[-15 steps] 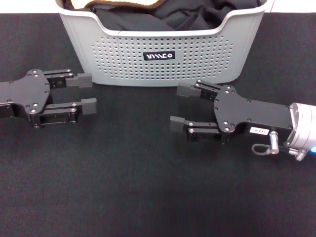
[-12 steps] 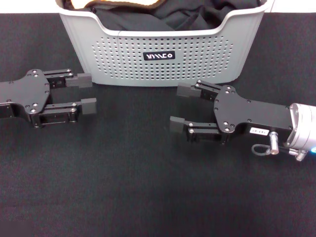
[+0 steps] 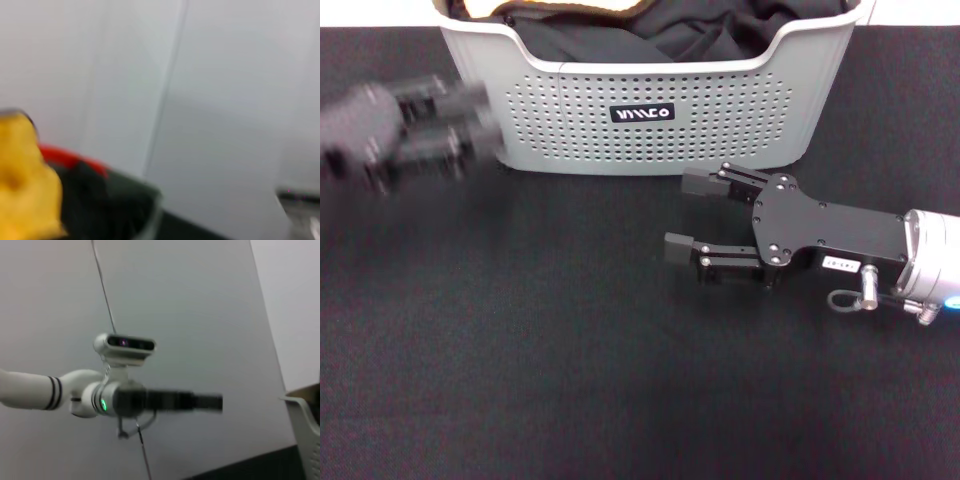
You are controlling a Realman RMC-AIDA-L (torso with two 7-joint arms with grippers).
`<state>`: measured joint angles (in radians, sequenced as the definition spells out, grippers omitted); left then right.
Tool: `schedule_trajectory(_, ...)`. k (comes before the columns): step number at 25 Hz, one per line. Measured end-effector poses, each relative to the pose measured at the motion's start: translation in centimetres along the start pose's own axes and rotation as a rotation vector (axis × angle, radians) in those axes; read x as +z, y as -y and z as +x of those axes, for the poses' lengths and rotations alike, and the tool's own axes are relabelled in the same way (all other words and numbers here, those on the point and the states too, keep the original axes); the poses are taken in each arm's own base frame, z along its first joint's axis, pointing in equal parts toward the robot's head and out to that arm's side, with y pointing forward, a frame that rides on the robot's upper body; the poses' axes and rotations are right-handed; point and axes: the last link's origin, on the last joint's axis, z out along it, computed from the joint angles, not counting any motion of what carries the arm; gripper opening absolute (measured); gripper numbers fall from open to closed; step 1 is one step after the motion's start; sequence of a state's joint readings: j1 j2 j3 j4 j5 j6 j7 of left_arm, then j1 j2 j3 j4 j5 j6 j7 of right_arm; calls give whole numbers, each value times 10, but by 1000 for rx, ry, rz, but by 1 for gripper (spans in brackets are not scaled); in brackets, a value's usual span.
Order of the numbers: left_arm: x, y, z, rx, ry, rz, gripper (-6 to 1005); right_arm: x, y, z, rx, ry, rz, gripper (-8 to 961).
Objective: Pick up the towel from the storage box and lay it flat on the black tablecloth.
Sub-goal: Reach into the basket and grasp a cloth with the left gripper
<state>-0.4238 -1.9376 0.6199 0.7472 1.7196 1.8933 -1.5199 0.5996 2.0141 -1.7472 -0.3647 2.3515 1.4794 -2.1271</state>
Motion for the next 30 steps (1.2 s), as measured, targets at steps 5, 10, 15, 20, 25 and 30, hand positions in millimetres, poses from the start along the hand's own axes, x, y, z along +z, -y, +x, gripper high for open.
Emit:
schedule_trajectory(5, -3, 8, 56, 84, -51, 119, 692, -2, 5, 5, 3, -26, 45, 858)
schedule_trajectory(10, 14, 29, 99, 185, -9, 367, 692, -3, 6, 10, 4, -35, 70, 857)
schedule_trajectory(15, 41, 54, 111, 228, 72, 506, 692, -8, 2, 15, 22, -27, 88, 857)
schedule_trajectory(20, 58, 78, 103, 216, 186, 626, 693, -11, -2, 17, 28, -11, 93, 857)
schedule_trajectory(25, 63, 86, 98, 167, 238, 673, 693, -13, -4, 18, 14, -2, 86, 857)
schedule_trajectory(30, 70, 88, 95, 121, 292, 677, 693, -14, -4, 18, 9, -4, 91, 857)
